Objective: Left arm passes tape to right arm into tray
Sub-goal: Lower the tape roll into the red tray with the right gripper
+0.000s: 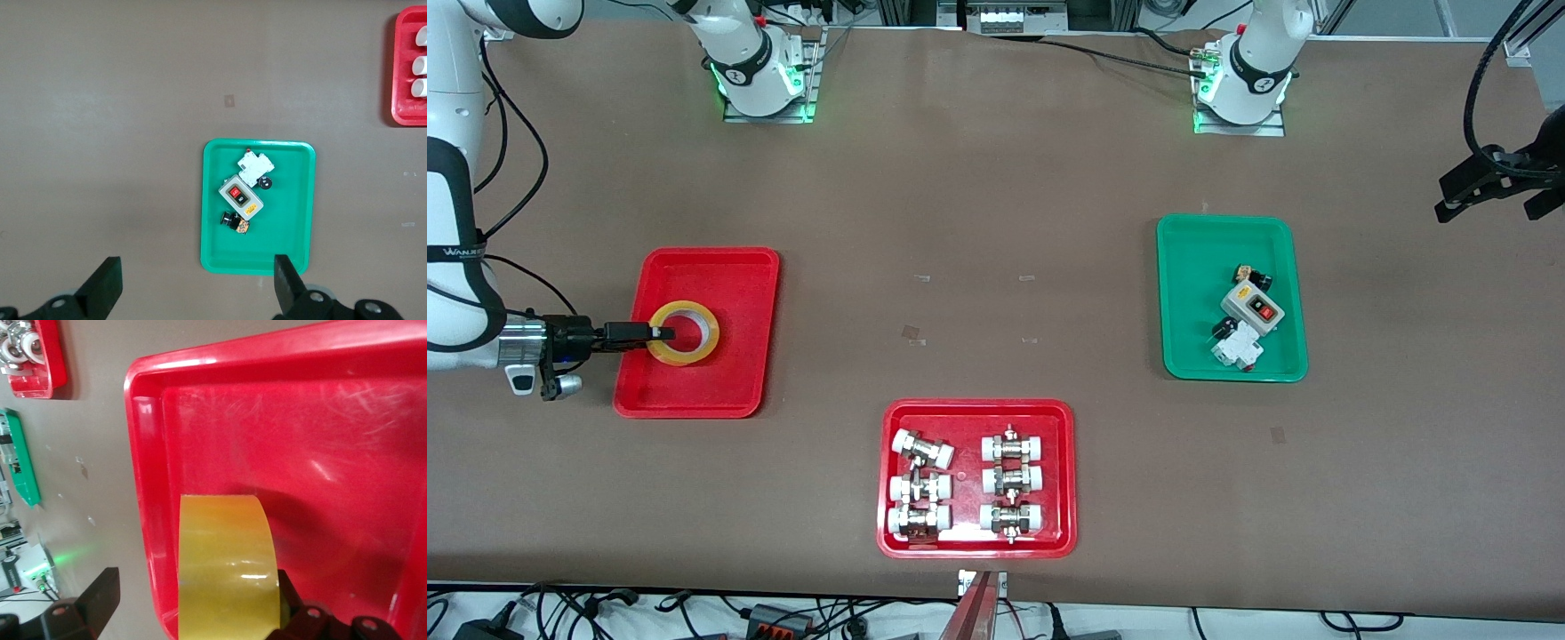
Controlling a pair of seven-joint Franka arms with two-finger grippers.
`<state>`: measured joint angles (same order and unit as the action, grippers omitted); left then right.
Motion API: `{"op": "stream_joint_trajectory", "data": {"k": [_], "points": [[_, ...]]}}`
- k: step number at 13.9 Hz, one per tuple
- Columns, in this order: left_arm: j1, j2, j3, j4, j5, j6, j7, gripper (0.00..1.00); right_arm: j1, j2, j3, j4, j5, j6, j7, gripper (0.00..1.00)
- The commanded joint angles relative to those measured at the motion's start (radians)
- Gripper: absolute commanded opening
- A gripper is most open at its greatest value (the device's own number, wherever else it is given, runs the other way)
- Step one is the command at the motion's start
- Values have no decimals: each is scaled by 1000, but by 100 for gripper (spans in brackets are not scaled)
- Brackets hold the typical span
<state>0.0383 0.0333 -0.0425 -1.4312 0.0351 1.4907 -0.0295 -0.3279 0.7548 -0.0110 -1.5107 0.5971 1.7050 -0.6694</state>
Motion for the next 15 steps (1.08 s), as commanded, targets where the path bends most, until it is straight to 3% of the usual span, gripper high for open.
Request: {"op": "stream_joint_trajectory", "data": {"k": [1,5,8,15], "points": [[5,14,-2,38,-6,-27,23,100,-6,1,17,0,-13,4,-10,100],[14,10,-2,23,-39,-29,28,100,-11,5,22,-3,0,-1,-10,100],[14,8,0,20,-41,-29,28,100,-19,8,22,-3,85,-24,-30,100],[15,-6,0,-8,-40,-20,28,100,-10,40,23,-29,101,-30,-45,100]]}}
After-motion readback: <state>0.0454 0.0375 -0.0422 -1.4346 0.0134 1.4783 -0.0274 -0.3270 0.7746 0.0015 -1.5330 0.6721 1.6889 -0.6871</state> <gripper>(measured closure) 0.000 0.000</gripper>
